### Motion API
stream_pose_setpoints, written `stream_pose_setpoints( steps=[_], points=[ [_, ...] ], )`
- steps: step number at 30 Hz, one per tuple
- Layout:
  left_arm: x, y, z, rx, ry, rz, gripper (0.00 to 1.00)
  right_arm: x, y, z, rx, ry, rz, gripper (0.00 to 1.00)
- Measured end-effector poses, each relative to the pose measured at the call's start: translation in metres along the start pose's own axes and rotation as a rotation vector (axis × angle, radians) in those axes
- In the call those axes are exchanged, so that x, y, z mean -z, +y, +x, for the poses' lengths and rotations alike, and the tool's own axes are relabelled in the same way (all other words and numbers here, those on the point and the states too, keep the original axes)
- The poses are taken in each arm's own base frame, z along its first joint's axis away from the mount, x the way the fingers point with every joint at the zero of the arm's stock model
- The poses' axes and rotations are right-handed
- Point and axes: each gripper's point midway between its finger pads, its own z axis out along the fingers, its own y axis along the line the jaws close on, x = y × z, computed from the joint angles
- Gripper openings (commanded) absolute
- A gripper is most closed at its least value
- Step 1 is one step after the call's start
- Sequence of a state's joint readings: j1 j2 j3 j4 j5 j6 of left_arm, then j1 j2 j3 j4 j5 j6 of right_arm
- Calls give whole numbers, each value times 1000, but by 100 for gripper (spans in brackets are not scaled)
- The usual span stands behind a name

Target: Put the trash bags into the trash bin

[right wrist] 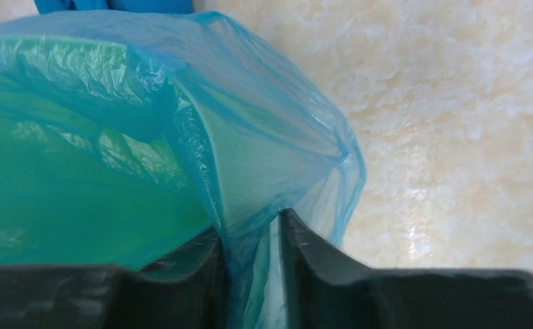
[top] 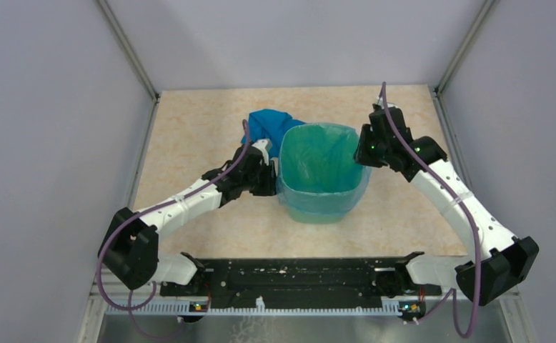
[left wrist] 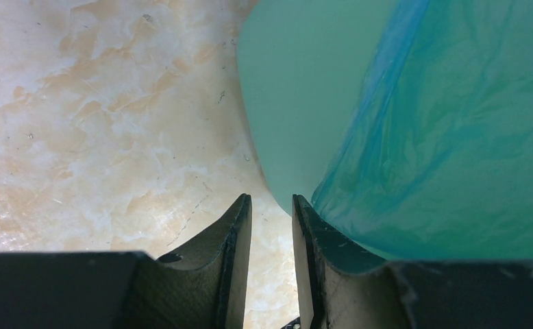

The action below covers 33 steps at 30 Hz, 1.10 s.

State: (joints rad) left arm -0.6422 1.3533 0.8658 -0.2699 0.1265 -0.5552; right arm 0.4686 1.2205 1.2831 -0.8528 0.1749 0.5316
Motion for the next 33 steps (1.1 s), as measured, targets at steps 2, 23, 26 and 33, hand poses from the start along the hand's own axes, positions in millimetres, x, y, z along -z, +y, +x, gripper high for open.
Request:
stream_pose_setpoints(
  steps=[2, 23, 26, 33],
  points=[
    [0, 0, 0, 0, 0, 1, 35, 0, 1, 0, -1, 1, -2, 58],
    [13, 17, -15, -7, -48, -108, 50, 59, 16, -38, 12, -158, -132, 99],
    [30, 22, -33, -10, -102, -143, 62, 71, 16, -43, 20, -193, -149, 99],
    [95, 15, -99, -33, -308, -185, 85, 90, 15, -49, 33, -245, -175, 99]
  ],
)
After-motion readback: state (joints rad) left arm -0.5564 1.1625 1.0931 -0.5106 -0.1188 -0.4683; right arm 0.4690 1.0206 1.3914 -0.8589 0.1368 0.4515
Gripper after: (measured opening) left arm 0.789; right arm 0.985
